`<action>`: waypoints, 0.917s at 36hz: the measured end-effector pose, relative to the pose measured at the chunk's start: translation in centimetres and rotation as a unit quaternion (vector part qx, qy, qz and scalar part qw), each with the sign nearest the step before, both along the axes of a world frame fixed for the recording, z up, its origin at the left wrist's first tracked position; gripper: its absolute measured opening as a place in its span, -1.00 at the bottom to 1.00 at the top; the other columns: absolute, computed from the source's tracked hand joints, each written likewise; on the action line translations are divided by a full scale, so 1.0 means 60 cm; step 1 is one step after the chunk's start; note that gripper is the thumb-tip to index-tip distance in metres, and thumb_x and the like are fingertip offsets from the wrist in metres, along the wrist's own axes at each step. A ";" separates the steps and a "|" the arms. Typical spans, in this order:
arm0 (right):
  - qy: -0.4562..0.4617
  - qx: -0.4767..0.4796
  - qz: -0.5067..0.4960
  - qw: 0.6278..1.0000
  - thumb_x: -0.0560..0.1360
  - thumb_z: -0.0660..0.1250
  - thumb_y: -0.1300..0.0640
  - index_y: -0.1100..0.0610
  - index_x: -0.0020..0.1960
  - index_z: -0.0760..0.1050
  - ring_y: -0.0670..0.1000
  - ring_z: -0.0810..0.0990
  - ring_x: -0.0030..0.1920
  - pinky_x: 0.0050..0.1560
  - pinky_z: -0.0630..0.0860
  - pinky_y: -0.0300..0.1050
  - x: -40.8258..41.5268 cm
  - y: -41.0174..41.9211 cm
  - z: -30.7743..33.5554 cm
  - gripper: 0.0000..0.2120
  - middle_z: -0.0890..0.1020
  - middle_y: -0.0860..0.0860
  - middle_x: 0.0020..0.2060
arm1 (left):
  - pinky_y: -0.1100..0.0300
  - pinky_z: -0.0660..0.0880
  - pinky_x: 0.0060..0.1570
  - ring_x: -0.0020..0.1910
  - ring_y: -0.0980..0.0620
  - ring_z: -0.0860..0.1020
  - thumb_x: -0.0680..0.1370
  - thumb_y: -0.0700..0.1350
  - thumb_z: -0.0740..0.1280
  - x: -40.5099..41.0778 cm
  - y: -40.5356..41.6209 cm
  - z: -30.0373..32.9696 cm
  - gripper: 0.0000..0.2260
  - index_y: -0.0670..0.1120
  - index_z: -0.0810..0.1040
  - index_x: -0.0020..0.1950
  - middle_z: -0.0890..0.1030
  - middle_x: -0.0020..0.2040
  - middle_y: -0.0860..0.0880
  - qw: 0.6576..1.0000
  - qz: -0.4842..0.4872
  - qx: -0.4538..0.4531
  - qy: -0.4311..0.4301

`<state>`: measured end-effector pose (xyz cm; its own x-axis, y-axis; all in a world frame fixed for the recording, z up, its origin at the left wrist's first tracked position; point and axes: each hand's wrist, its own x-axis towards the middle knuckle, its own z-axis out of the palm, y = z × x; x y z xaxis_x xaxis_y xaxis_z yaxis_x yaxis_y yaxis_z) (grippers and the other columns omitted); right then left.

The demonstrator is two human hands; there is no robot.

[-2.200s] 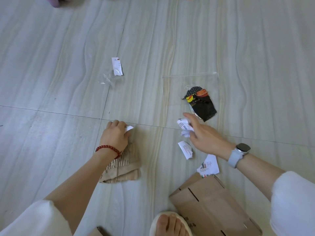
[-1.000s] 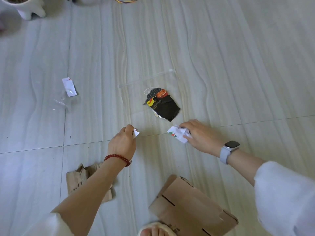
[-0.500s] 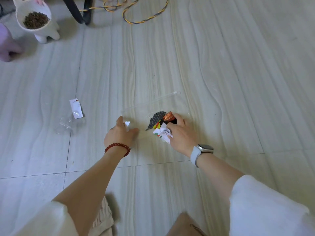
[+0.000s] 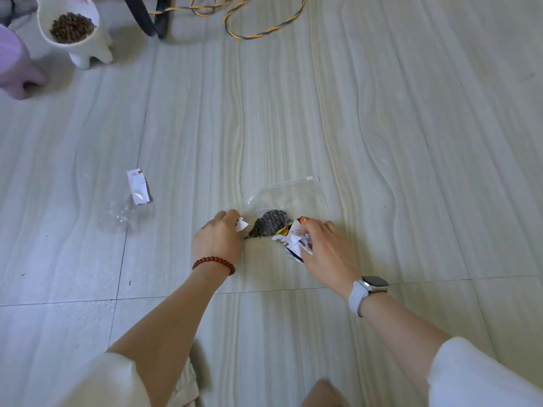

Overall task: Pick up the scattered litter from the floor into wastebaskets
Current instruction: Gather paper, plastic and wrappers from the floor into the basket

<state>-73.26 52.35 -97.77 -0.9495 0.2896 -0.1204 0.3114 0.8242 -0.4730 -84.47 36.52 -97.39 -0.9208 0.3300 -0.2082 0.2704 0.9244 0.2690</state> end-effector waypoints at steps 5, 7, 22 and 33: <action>-0.062 -0.038 0.034 0.997 0.50 0.24 -0.01 0.04 0.42 0.11 0.08 0.45 0.04 -0.22 0.42 -0.09 0.006 -0.020 0.034 -0.44 0.46 -0.06 -0.01 | 0.21 0.29 -0.29 -0.21 -0.06 0.47 0.52 -0.22 0.21 0.011 -0.029 0.003 -0.82 -0.09 0.56 0.05 0.58 -0.09 -0.04 0.998 0.003 0.036 -0.046; -0.120 0.005 0.111 0.986 0.51 0.19 -0.05 -0.04 0.50 -0.16 0.09 0.43 0.08 -0.15 0.46 -0.05 -0.008 -0.037 0.043 -0.30 0.49 -0.04 -0.02 | 0.22 0.30 -0.26 -0.17 -0.05 0.47 0.54 -0.17 0.22 0.016 -0.046 0.009 -0.83 -0.08 0.58 0.05 0.58 -0.06 -0.03 0.996 0.003 0.053 -0.070; -0.117 0.136 0.224 0.958 0.51 0.22 0.04 0.08 0.08 0.45 0.08 0.40 0.14 -0.17 0.21 -0.15 -0.016 -0.143 0.043 -0.81 0.50 0.01 0.02 | 0.21 0.32 -0.32 -0.27 -0.04 0.45 0.55 -0.11 0.22 0.089 -0.188 0.049 -0.85 -0.08 0.57 -0.07 0.47 -0.25 0.02 0.987 0.103 0.092 -0.079; -0.117 0.120 0.371 0.913 0.55 0.16 0.09 0.03 0.19 0.41 0.07 0.40 0.20 -0.15 0.27 -0.13 0.011 -0.272 0.047 -0.77 0.10 -0.13 0.47 | 0.22 0.31 -0.39 -0.30 -0.03 0.44 0.55 -0.10 0.21 0.157 -0.357 0.095 -0.83 -0.08 0.48 -0.22 0.48 -0.32 -0.01 0.968 0.197 0.103 -0.115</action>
<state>-72.58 36.00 -94.97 -0.8513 -0.3786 -0.3633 -0.3054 0.9205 -0.2436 -75.06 15.11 -91.71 -0.9208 0.0187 -0.3896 -0.1814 0.8637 0.4703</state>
